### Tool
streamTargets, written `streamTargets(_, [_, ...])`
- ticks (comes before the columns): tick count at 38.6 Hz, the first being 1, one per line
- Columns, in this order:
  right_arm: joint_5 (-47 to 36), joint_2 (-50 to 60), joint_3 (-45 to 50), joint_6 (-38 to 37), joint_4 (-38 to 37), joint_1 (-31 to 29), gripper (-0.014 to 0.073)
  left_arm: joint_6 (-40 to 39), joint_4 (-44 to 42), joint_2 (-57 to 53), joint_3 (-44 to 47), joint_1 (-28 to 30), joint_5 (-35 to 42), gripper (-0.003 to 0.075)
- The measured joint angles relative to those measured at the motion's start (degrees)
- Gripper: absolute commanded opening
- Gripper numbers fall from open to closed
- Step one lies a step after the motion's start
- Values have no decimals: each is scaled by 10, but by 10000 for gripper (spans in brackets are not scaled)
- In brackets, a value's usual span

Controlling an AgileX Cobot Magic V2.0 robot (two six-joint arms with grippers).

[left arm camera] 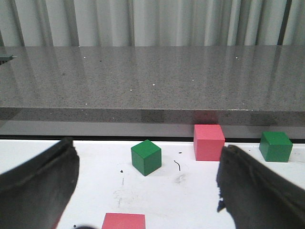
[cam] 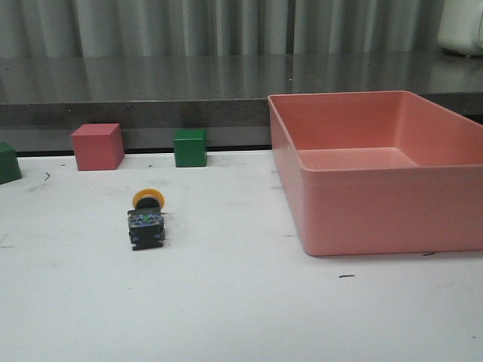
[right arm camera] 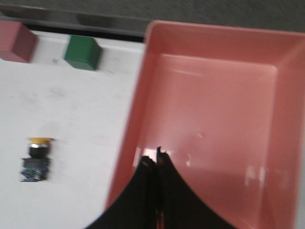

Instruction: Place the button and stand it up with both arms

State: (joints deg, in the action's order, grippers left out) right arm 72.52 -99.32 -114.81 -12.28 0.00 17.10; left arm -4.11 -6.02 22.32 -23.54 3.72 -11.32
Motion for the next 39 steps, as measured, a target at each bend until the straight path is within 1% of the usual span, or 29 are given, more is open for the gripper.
streamTargets(6, [0, 65, 126, 20, 0, -82, -68, 0, 0, 0, 0, 0, 0, 564])
streamTargets(10, [-1, 113, 206, 32, 0, -119, -68, 0, 0, 0, 0, 0, 0, 564])
streamTargets(14, [-6, 168, 293, 37, -6, -134, -68, 0, 0, 0, 0, 0, 0, 564])
streamTargets(17, [-31, 215, 351, 40, -10, -135, -68, 0, 0, 0, 0, 0, 0, 564])
streamTargets(22, [-111, 303, 459, 40, -10, -135, -70, 0, 0, 0, 0, 0, 0, 564])
streamTargets(35, [-380, 581, 751, 40, -26, -135, -70, 0, 0, 0, 0, 0, 0, 564])
streamTargets(39, [-430, 674, 825, 41, -29, -135, -70, 0, 0, 0, 0, 0, 0, 564])
